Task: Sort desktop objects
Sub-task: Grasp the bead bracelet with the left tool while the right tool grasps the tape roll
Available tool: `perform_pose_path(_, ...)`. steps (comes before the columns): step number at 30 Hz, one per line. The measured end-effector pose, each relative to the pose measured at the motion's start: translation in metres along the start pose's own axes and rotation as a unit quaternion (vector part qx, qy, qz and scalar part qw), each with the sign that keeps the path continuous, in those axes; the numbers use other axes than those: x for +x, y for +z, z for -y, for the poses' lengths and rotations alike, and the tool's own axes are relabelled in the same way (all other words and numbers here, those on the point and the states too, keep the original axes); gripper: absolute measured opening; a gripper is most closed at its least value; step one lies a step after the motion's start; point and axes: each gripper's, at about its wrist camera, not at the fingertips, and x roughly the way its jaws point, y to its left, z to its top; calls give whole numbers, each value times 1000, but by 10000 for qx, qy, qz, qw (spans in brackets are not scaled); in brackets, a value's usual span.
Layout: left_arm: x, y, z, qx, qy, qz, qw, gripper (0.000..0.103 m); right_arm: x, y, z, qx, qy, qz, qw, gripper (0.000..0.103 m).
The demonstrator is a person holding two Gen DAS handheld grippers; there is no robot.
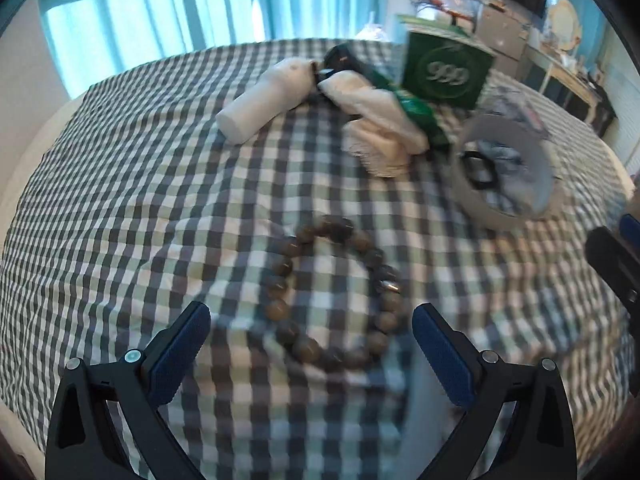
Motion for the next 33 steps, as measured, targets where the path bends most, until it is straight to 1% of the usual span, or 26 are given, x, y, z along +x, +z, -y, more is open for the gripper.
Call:
perform_pose_path(1,6,1,-3,-57,18,-81,9999,103,3,1,-1,-17,5,2,10000,91)
perform_pose_path(3,14,0,-11,-243,-130,-187,9994,103,12,3,-4,-49,38,-13,10000,91)
perform_pose_path(8,20,1,-21,-421,-88,-89,9990,103,32,3,-12,-179,35,-141,9997,91)
perform_pose_path(11,19,2,-22,-365,-4,-2,9993,103,41,3,-21,-358,27,-178,9992,91)
perform_pose_path(15,19,5,-23,-327,-49,63,9994,102,57,7,-30,-544,-156,-184,9982,91)
perform_pose_path(18,18,12,-26,-377,-113,143,9991,96,67,10,-34,-638,-320,-192,9973,91)
perform_pose_path(19,19,16,-27,-389,-131,179,9990,92,69,12,-35,-665,-352,-176,9970,91)
perform_pose_path(21,19,19,-29,-393,-170,238,9988,87,74,15,-37,-704,-382,-147,9967,91)
perform_pose_path(22,20,22,-31,-386,-187,261,9987,83,76,16,-38,-724,-429,-140,9964,91)
perform_pose_path(24,20,25,-32,-343,-223,336,9986,69,81,18,-41,-758,-490,-125,9958,91)
perform_pose_path(26,18,28,-33,-296,-261,430,9983,38,85,20,-43,-792,-503,-110,9955,90)
perform_pose_path(27,17,29,-34,-296,-283,475,9980,35,86,21,-44,-801,-507,-123,9954,90)
perform_pose_path(29,17,30,-36,-326,-332,488,9977,32,86,23,-43,-767,-477,-128,9958,83)
perform_pose_path(30,17,30,-37,-357,-376,500,9974,31,84,22,-42,-731,-443,-126,9963,83)
perform_pose_path(31,15,30,-38,-390,-423,512,9970,26,84,22,-41,-689,-382,-148,9968,83)
perform_pose_path(33,15,30,-43,-474,-529,529,9961,25,81,22,-39,-594,-313,-195,9976,83)
